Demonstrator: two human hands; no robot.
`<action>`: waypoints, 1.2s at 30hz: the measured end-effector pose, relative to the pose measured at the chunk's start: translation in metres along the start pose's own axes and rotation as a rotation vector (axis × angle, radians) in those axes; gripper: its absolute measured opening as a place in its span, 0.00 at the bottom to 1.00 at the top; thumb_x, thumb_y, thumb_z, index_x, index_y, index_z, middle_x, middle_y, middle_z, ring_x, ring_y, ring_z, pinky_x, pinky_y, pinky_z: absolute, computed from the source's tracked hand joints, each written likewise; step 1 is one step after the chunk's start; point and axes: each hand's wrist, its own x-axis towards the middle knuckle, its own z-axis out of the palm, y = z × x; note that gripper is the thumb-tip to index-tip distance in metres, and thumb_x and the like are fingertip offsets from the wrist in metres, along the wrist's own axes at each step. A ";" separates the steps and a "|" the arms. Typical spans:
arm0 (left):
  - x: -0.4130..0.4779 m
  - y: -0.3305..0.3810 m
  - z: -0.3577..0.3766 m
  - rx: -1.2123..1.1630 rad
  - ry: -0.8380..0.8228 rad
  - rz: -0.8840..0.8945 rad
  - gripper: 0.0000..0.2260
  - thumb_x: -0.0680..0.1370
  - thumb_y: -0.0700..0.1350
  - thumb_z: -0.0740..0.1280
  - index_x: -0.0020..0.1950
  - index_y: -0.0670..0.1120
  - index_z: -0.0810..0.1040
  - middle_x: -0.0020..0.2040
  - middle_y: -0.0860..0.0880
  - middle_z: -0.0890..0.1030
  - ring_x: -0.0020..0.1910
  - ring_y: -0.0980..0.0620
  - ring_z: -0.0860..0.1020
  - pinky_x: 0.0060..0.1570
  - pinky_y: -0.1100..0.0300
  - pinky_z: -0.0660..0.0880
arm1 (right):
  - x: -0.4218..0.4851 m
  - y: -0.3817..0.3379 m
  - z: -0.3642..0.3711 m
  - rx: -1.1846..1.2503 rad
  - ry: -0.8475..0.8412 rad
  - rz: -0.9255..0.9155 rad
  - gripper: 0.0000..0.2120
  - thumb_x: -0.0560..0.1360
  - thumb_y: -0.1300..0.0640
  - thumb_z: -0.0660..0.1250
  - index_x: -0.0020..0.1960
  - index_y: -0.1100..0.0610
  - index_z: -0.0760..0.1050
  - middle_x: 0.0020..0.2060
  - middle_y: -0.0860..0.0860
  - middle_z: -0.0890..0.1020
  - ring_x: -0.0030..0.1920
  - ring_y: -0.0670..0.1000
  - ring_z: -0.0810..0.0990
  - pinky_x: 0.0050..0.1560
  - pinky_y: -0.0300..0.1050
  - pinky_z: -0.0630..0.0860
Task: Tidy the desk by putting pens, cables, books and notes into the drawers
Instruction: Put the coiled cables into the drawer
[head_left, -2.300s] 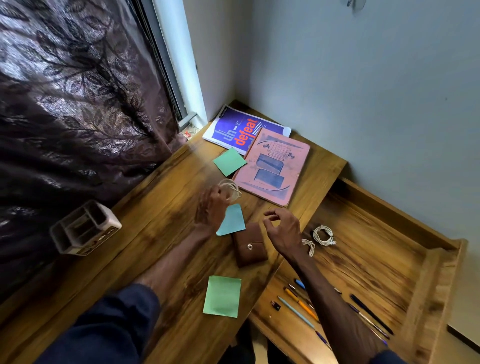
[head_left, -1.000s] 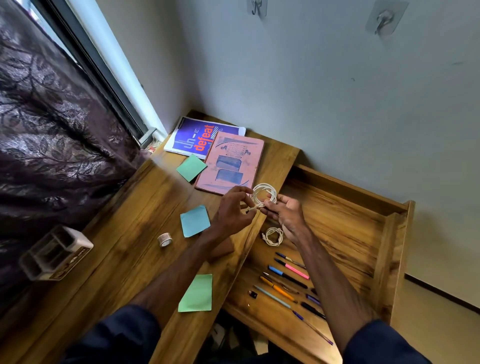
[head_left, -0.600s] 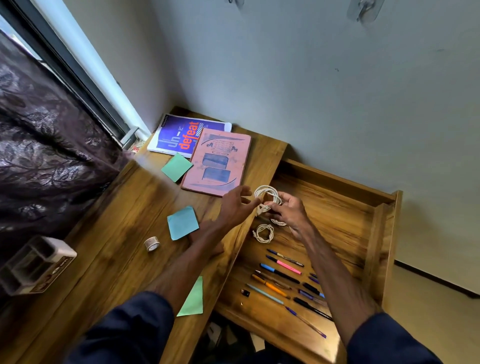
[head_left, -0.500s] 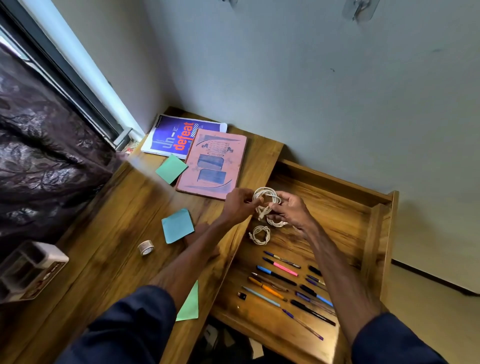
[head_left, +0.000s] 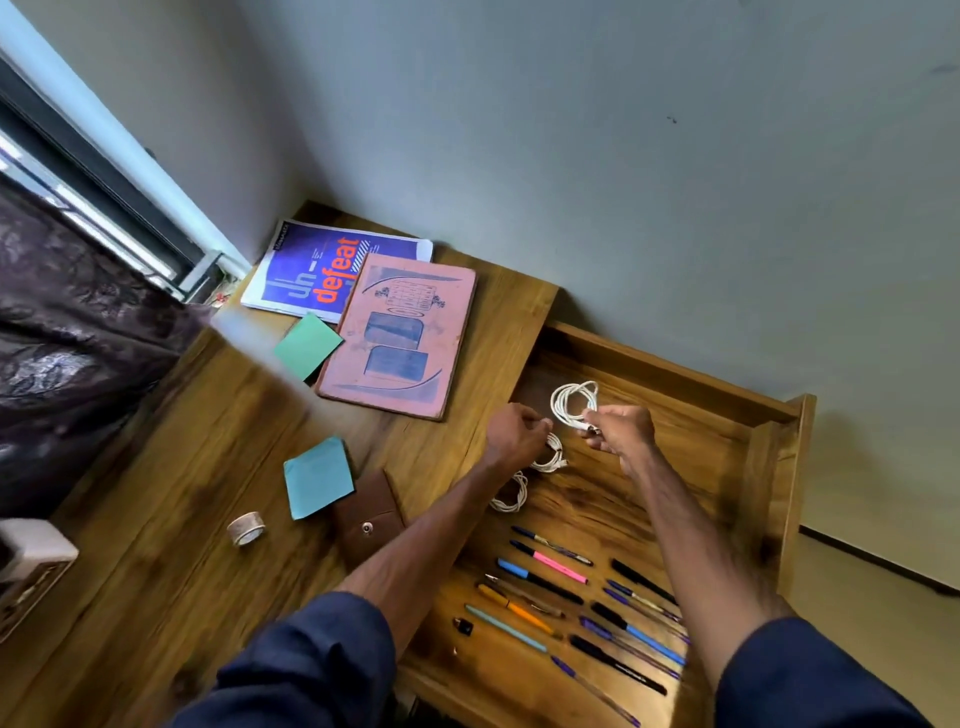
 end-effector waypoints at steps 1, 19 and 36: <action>0.002 -0.004 0.000 0.027 0.001 -0.009 0.09 0.79 0.46 0.69 0.44 0.41 0.84 0.38 0.50 0.81 0.36 0.53 0.78 0.36 0.59 0.72 | 0.011 0.001 0.002 -0.020 0.030 0.005 0.12 0.73 0.63 0.75 0.55 0.66 0.81 0.40 0.58 0.86 0.33 0.50 0.86 0.27 0.39 0.79; -0.004 -0.034 0.024 0.374 -0.147 -0.123 0.15 0.78 0.42 0.66 0.64 0.39 0.72 0.62 0.41 0.76 0.61 0.42 0.75 0.58 0.53 0.72 | 0.031 0.051 0.031 -0.301 0.147 -0.227 0.16 0.72 0.54 0.77 0.58 0.56 0.80 0.53 0.53 0.85 0.47 0.51 0.83 0.42 0.42 0.81; -0.027 -0.074 0.041 0.570 -0.223 -0.171 0.16 0.82 0.42 0.63 0.69 0.40 0.71 0.68 0.40 0.74 0.67 0.40 0.73 0.67 0.49 0.72 | 0.037 0.092 0.053 -0.388 0.174 -0.165 0.13 0.68 0.63 0.78 0.35 0.49 0.76 0.33 0.47 0.84 0.31 0.52 0.84 0.34 0.55 0.84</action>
